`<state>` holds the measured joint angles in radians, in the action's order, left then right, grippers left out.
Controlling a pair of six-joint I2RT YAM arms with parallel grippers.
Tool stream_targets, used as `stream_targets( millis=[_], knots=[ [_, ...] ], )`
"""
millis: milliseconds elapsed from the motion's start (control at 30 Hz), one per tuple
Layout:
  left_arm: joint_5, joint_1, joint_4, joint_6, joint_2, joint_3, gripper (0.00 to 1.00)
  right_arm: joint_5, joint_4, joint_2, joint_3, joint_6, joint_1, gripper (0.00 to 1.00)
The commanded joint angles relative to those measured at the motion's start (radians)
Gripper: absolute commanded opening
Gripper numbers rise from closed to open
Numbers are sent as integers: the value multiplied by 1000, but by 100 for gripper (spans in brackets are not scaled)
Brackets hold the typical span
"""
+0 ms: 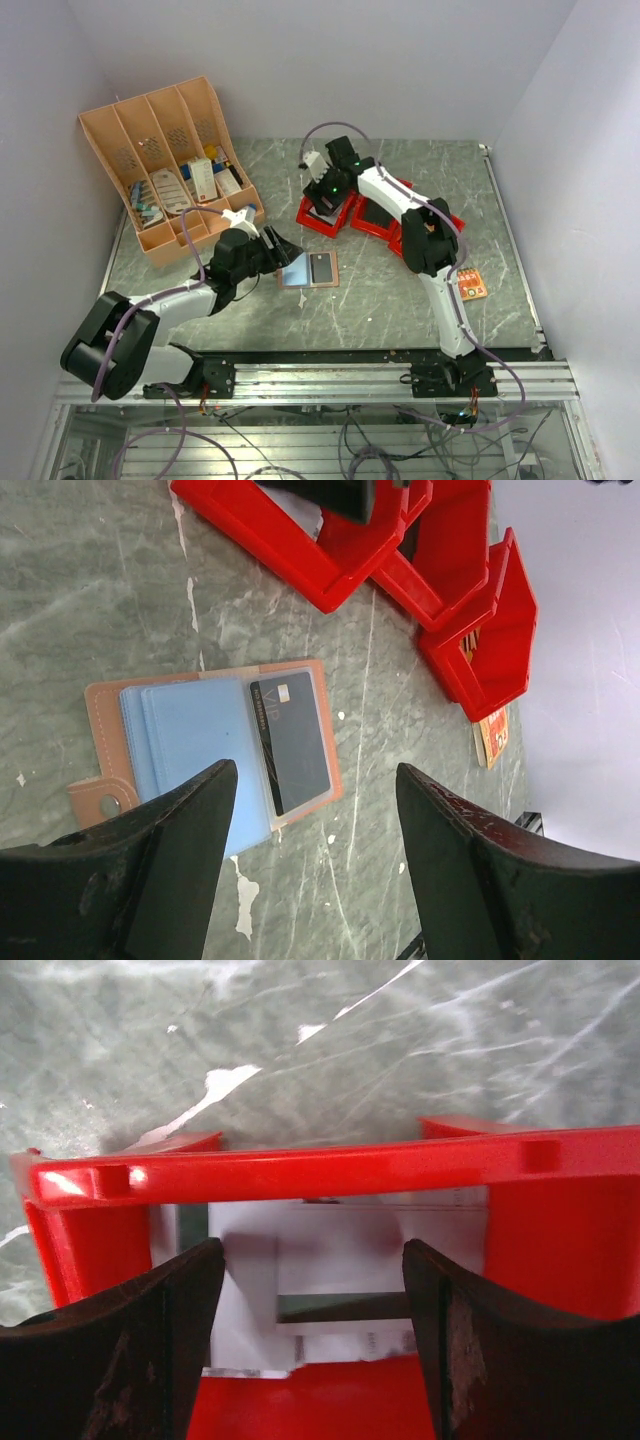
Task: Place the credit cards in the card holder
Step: Pick up the credit card from the storage box.
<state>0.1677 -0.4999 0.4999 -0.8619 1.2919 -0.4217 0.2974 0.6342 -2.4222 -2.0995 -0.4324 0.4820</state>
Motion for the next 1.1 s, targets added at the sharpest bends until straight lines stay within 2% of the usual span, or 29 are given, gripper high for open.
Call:
stream_targets(
  millis=[0, 200, 367, 867, 1067],
  knots=[
    [-20, 7, 71, 3, 3, -23, 75, -134, -63, 37, 52, -40, 38, 72],
    [-26, 6, 66, 4, -26, 3, 76, -209, -105, 40, 107, -75, 58, 72],
    [-32, 6, 46, 11, -49, 8, 76, -248, -154, 75, 144, -87, 61, 60],
    [-40, 6, 12, 21, -85, 16, 76, -304, -202, 156, 172, -119, 59, 45],
    [-44, 6, 5, 21, -97, 22, 76, -321, -220, 175, 176, -123, 48, 35]
  ],
)
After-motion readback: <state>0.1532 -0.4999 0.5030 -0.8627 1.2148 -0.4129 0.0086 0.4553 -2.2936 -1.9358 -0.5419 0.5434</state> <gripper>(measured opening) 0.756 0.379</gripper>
